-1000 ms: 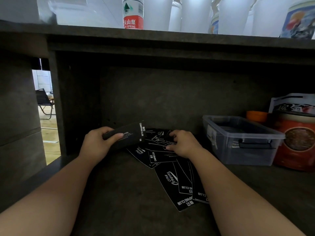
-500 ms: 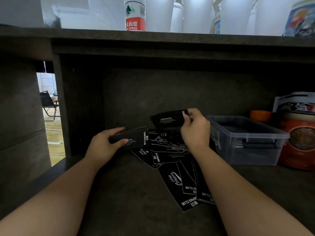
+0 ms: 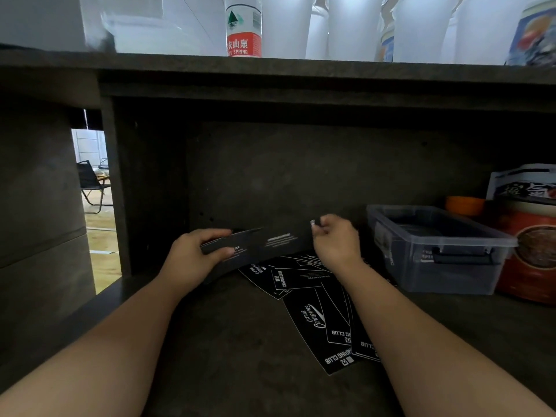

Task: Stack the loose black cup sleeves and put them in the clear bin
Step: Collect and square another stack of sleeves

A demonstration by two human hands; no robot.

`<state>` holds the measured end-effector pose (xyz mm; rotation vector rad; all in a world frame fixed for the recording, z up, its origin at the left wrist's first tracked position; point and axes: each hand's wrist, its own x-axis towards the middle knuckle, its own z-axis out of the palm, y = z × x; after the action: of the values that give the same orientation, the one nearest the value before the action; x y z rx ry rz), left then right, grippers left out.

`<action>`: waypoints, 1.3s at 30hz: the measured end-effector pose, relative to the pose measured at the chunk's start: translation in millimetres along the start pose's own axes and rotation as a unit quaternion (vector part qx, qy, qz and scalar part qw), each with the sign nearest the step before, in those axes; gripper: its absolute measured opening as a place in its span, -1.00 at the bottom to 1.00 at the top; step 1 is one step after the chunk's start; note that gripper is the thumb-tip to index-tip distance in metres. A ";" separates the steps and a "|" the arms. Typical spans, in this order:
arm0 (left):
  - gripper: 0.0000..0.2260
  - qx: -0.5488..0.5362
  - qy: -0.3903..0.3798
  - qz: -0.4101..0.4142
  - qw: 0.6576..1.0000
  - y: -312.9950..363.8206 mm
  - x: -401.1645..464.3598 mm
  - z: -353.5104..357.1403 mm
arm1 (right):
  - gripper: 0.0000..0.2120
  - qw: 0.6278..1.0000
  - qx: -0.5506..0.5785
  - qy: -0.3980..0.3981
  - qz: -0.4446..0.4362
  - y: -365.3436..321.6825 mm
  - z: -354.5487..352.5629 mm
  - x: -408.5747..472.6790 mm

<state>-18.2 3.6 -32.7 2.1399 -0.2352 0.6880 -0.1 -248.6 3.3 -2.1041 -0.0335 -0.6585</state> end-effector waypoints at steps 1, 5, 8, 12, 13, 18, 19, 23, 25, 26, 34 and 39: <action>-0.72 -0.012 0.000 0.002 1.000 2.4 -0.9 0.1 | -0.91 0.999 -0.016 -0.027 -0.010 1.0 4.2 -1.4; -0.81 -0.052 -0.006 0.016 0.999 15.5 -4.8 5.6 | -0.90 0.986 -0.081 -0.125 -0.079 -9.5 15.1 -16.7; -0.87 -0.052 0.004 0.044 0.998 18.5 -6.3 9.6 | -0.64 0.974 -0.071 -0.189 -0.104 -19.0 20.2 -25.5; -0.85 0.011 0.045 0.050 0.998 22.6 -5.8 8.9 | -0.44 0.964 -0.111 -0.215 -0.109 -17.9 23.0 -26.1; -0.82 0.019 0.059 0.052 0.997 25.7 -6.4 7.7 | -0.42 0.962 -0.128 -0.217 -0.107 -17.3 22.9 -25.9; -0.87 0.076 0.098 0.052 0.991 20.1 -7.4 2.2 | -0.74 0.969 -0.097 -0.191 -0.122 -18.3 19.4 -23.6; -0.83 0.086 0.094 0.027 0.992 16.7 -6.7 1.7 | -0.76 0.968 -0.084 -0.206 -0.116 -19.4 18.8 -24.7; -0.71 0.073 0.079 -0.038 0.993 16.1 -5.8 8.6 | -0.62 0.955 -0.091 -0.253 -0.127 -22.6 21.2 -33.3; -0.72 0.070 0.103 -0.036 0.992 16.9 -5.5 11.1 | -0.60 0.950 -0.129 -0.236 -0.161 -24.8 23.5 -37.0; -0.75 0.065 0.119 -0.039 0.990 17.5 -6.2 10.9 | -0.58 0.949 -0.139 -0.224 -0.176 -25.7 24.4 -38.2; -0.82 -0.115 0.107 -0.165 0.974 12.8 -3.9 7.6 | -0.49 0.929 -0.216 -0.189 -0.235 -25.7 32.1 -46.0; -0.80 -0.093 0.021 -0.128 0.987 20.3 -12.2 1.2 | -0.64 0.926 -0.220 -0.188 -0.241 -20.0 27.9 -38.5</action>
<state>-36.0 -10.8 -26.2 1.9313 0.0001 0.5385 -26.1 -206.7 -12.0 -2.6645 -0.6956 -0.5647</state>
